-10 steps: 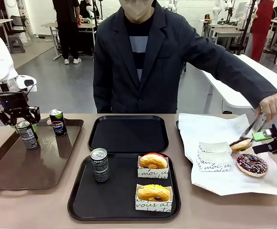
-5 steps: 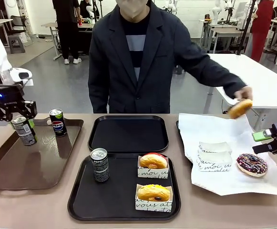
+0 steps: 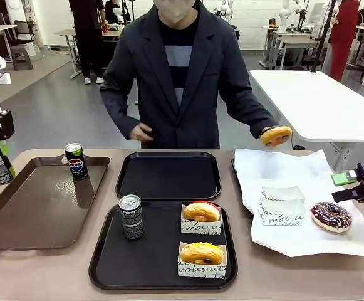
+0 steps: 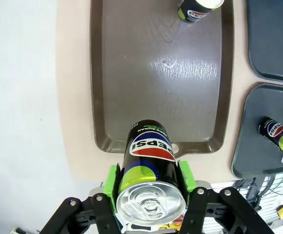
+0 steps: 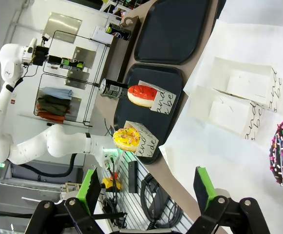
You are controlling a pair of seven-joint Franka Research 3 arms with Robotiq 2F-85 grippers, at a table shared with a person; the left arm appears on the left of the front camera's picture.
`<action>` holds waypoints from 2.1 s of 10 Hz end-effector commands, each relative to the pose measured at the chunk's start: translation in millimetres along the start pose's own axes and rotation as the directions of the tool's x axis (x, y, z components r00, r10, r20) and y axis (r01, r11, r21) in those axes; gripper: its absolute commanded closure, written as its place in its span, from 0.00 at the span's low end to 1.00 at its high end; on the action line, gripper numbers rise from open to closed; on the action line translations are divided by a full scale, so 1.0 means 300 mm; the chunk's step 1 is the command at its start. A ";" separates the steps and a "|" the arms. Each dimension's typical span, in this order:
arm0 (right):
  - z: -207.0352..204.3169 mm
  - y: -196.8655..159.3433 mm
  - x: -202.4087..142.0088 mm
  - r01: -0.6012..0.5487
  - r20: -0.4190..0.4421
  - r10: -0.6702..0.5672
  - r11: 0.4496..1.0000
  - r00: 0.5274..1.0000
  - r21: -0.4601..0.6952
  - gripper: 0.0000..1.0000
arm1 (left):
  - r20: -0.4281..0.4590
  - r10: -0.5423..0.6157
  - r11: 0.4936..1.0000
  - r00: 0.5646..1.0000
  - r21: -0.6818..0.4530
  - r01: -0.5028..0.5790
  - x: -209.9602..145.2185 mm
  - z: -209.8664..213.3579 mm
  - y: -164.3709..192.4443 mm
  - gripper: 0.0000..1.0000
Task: Set up donuts and drinks on trays.
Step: Pick up one Pepsi coke from the Handle tray and place it on the Flat Tray without a Pepsi coke.
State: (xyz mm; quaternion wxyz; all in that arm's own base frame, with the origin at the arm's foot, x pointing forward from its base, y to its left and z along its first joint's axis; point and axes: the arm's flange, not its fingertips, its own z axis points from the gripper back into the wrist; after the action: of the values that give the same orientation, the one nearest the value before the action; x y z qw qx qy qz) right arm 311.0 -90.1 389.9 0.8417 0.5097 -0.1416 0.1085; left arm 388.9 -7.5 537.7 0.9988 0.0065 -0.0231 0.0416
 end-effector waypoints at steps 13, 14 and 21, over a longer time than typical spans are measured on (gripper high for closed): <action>-0.009 -0.005 0.007 -0.015 0.022 0.014 1.000 1.000 0.023 0.00 | 0.080 -0.265 0.964 0.961 0.024 0.264 0.270 0.035 -0.703 0.42; -0.009 -0.005 0.007 -0.015 0.022 0.014 1.000 1.000 0.023 0.00 | 0.057 -0.282 0.959 0.958 0.008 0.282 0.280 0.006 -0.727 0.42; -0.009 -0.005 0.007 -0.015 0.022 0.014 1.000 1.000 0.023 0.00 | -0.233 -0.316 0.949 0.920 -0.063 0.310 -0.136 -0.118 -0.090 0.42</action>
State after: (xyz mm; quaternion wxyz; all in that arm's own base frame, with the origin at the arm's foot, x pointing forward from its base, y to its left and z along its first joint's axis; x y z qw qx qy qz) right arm 311.1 -90.3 389.8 0.8419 0.5095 -0.1412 0.1084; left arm 348.4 -36.8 497.8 0.9855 -0.0058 0.1144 -0.1248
